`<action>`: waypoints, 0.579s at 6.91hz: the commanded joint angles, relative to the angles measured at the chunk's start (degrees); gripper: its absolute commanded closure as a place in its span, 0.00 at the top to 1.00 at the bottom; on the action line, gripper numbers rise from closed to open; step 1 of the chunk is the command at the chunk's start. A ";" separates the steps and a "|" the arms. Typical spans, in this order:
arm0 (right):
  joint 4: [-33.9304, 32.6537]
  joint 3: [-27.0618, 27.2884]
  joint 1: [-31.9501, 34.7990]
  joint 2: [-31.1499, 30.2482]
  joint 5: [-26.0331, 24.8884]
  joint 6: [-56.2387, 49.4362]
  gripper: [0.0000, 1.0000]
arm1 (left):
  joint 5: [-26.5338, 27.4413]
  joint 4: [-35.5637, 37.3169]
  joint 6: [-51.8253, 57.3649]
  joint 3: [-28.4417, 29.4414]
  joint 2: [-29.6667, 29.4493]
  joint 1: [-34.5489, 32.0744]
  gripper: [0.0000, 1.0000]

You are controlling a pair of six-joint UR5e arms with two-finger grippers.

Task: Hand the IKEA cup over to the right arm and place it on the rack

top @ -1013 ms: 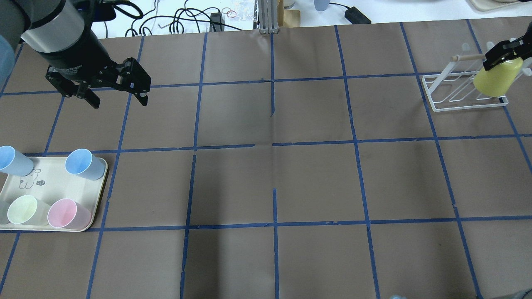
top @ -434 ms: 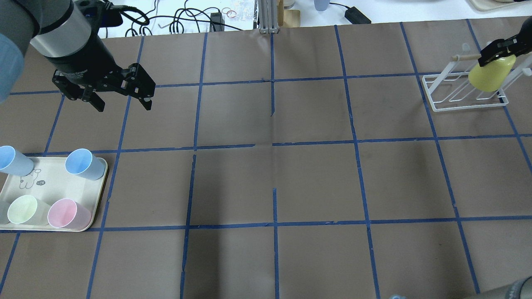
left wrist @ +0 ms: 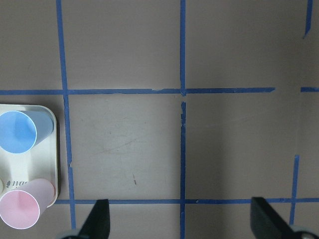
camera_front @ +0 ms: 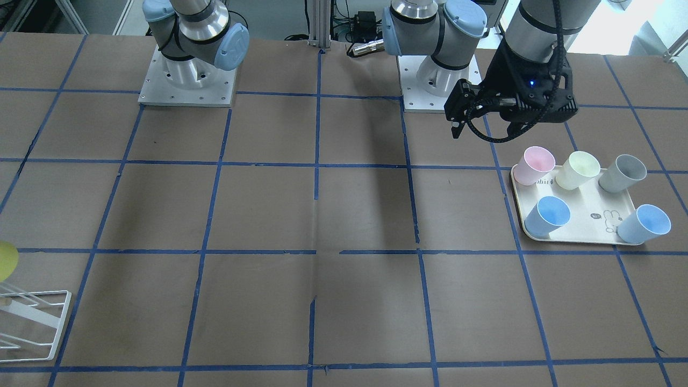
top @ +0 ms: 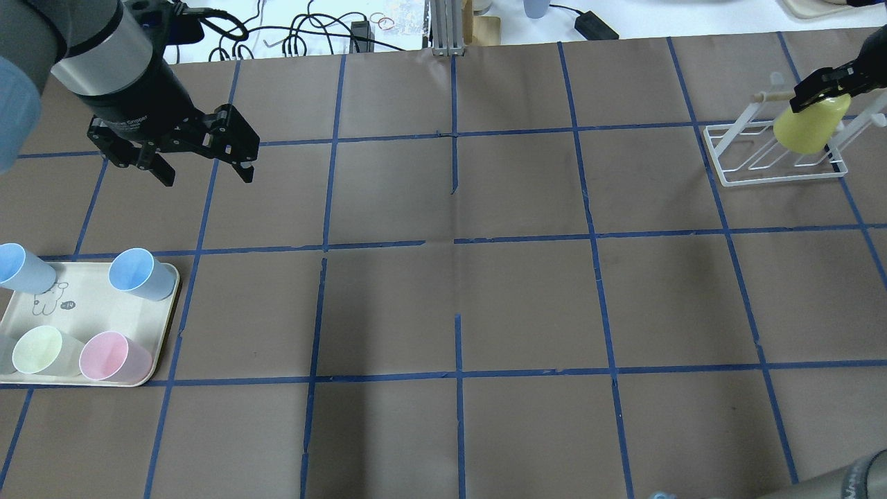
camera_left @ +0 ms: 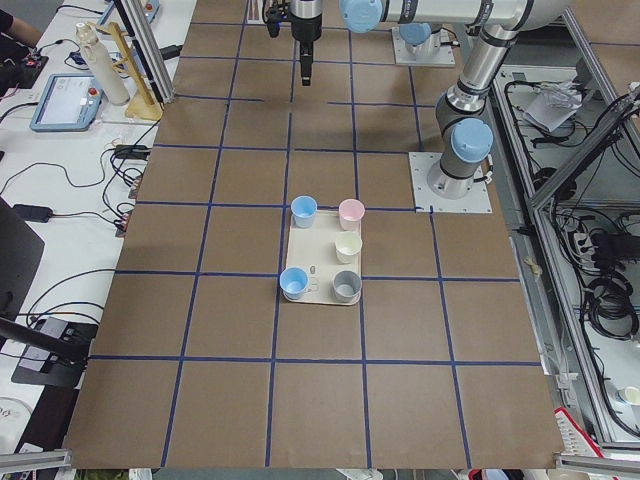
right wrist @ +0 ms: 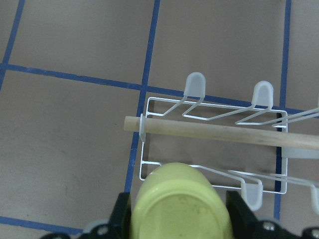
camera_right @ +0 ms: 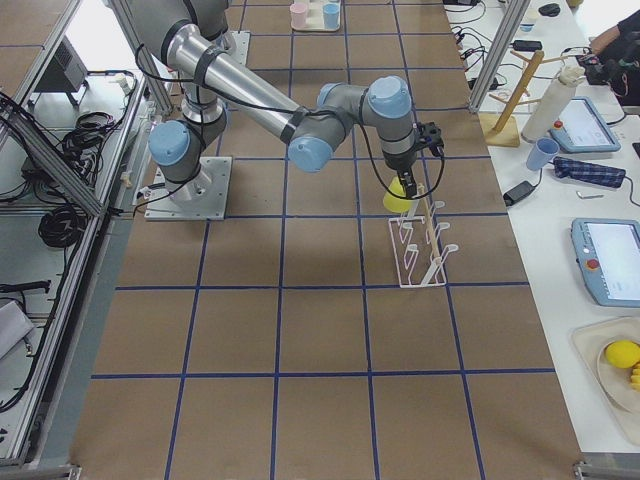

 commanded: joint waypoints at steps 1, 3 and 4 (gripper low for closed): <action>-2.78 -0.01 0.00 2.13 0.00 0.00 0.14 | -1.29 0.03 -1.96 0.16 -0.03 -0.06 1.00; -2.98 0.08 0.00 3.02 0.00 0.17 0.14 | -1.39 1.43 -1.35 2.00 -0.73 0.03 1.00; -2.98 0.34 0.00 3.11 0.00 0.18 0.15 | -1.39 0.74 -1.18 3.92 -1.69 0.11 1.00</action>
